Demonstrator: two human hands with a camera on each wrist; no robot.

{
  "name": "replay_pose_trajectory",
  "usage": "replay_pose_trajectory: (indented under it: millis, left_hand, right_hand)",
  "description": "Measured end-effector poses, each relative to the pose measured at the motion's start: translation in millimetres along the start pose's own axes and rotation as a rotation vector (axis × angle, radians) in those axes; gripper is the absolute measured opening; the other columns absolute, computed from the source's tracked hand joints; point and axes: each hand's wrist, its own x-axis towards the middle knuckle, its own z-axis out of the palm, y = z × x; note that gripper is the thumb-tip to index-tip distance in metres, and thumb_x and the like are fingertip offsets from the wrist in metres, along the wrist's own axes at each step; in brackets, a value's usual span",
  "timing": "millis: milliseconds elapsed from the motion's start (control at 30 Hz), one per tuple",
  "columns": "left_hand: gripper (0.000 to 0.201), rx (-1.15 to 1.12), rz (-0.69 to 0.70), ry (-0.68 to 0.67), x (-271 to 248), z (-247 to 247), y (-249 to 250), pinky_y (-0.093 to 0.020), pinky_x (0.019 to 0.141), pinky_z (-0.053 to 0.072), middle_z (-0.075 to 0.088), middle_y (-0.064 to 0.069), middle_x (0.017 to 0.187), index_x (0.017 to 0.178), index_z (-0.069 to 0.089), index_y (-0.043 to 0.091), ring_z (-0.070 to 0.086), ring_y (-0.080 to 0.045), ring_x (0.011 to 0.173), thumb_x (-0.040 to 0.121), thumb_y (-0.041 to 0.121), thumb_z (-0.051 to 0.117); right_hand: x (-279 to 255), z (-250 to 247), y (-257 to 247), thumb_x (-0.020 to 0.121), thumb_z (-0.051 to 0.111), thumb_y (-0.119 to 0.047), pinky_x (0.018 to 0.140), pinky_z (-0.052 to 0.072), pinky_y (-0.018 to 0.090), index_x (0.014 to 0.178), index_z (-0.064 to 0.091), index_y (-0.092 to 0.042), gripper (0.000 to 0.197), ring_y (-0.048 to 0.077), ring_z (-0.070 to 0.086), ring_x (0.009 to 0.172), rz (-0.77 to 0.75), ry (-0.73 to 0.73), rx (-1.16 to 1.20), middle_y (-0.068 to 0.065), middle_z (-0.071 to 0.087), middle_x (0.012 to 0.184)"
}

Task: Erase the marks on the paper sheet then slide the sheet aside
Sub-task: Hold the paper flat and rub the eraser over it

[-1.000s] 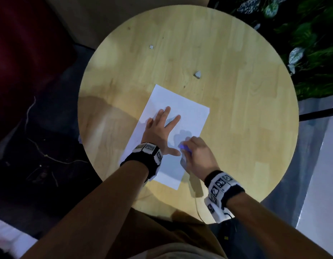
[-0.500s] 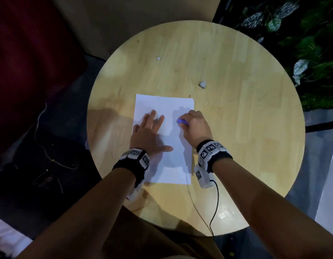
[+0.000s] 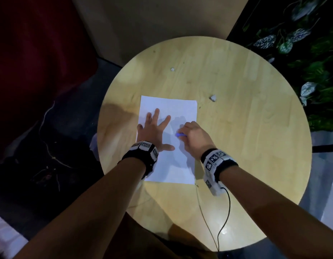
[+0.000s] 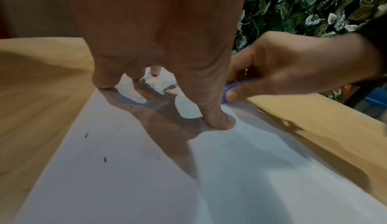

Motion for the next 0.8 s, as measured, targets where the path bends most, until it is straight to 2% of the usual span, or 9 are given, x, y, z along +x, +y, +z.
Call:
replay_pose_trajectory:
  millis: [100,167,300,367,500,567,633,700,800]
  left_hand:
    - [0.123,0.007,-0.004,-0.015,-1.0,0.5,0.2,-0.059,0.116,0.025,-0.023,-0.002,0.166,0.160,-0.004,0.040,-0.013,-0.032,0.154,0.071,0.071,0.075]
    - [0.129,0.027,-0.008,-0.023,-0.7,1.3,-0.3,-0.058,0.115,0.024,-0.025,-0.002,0.166,0.159,-0.006,0.041,-0.014,-0.032,0.154,0.066,0.073,0.077]
    - [0.131,0.035,-0.004,-0.015,-0.6,1.3,-1.9,-0.057,0.116,0.025,-0.024,-0.002,0.166,0.158,-0.007,0.043,-0.014,-0.030,0.154,0.063,0.077,0.076]
    - [0.131,0.028,-0.001,-0.018,-0.2,1.1,-1.5,-0.057,0.116,0.024,-0.024,-0.002,0.166,0.159,-0.007,0.043,-0.014,-0.030,0.154,0.063,0.077,0.076]
    - [0.132,0.036,-0.002,-0.037,-0.4,0.0,-0.4,-0.059,0.116,0.025,-0.025,-0.002,0.166,0.159,-0.008,0.042,-0.014,-0.031,0.154,0.063,0.077,0.076]
    - [0.132,0.036,-0.005,-0.042,0.0,0.1,-0.6,-0.060,0.116,0.024,-0.026,-0.002,0.165,0.158,-0.009,0.042,-0.015,-0.030,0.154,0.063,0.077,0.076]
    - [0.132,0.038,-0.008,-0.038,-0.2,0.5,-0.9,-0.060,0.116,0.025,-0.027,-0.002,0.165,0.158,-0.009,0.042,-0.015,-0.030,0.154,0.063,0.077,0.076]
    - [0.133,0.047,-0.010,-0.037,-0.4,1.1,-1.0,-0.060,0.115,0.025,-0.027,-0.002,0.165,0.158,-0.011,0.042,-0.015,-0.030,0.154,0.062,0.079,0.074]
    - [0.134,0.052,-0.005,-0.032,0.4,1.5,-0.7,-0.060,0.115,0.026,-0.028,-0.002,0.165,0.158,-0.011,0.042,-0.015,-0.031,0.154,0.062,0.079,0.074]
  right_hand:
    - [31.5,-10.0,5.8,0.088,0.055,-0.012,0.074,0.049,0.035,0.101,0.069,-0.012,0.019,0.023,0.051,0.104,0.120,0.061,-0.040,0.005,0.059,0.099]
    - [26.7,-4.5,0.0,0.088,0.055,-0.011,0.074,0.050,0.035,0.101,0.069,-0.011,0.019,0.024,0.051,0.104,0.175,0.100,-0.019,0.006,0.059,0.100]
    - [-23.3,14.4,-10.9,0.086,0.058,-0.009,0.076,0.050,0.034,0.098,0.069,-0.013,0.017,0.022,0.052,0.099,0.042,0.039,0.036,0.003,0.061,0.098]
    - [-24.3,11.8,-7.3,0.087,0.057,-0.012,0.076,0.049,0.033,0.098,0.069,-0.015,0.016,0.021,0.052,0.099,0.014,-0.006,0.040,0.002,0.061,0.098]
    - [13.3,0.7,0.0,0.086,0.057,-0.011,0.074,0.050,0.039,0.097,0.069,-0.011,0.017,0.027,0.052,0.101,0.119,0.069,0.018,0.007,0.060,0.098]
    - [11.2,6.0,-5.9,0.085,0.058,-0.009,0.072,0.050,0.037,0.096,0.069,-0.010,0.016,0.026,0.052,0.100,0.164,0.115,0.040,0.007,0.060,0.097]
    - [-10.0,18.3,-14.1,0.083,0.058,-0.006,0.071,0.051,0.038,0.094,0.069,-0.010,0.016,0.026,0.053,0.097,0.103,0.101,0.055,0.007,0.060,0.095]
    - [-33.2,25.7,-20.2,0.080,0.058,-0.004,0.071,0.052,0.039,0.093,0.067,-0.011,0.018,0.025,0.053,0.094,-0.012,0.019,0.042,0.005,0.060,0.094]
    - [-19.1,12.5,-11.0,0.084,0.057,-0.010,0.071,0.052,0.038,0.095,0.068,-0.014,0.017,0.022,0.052,0.097,-0.039,-0.045,-0.006,0.002,0.059,0.097]
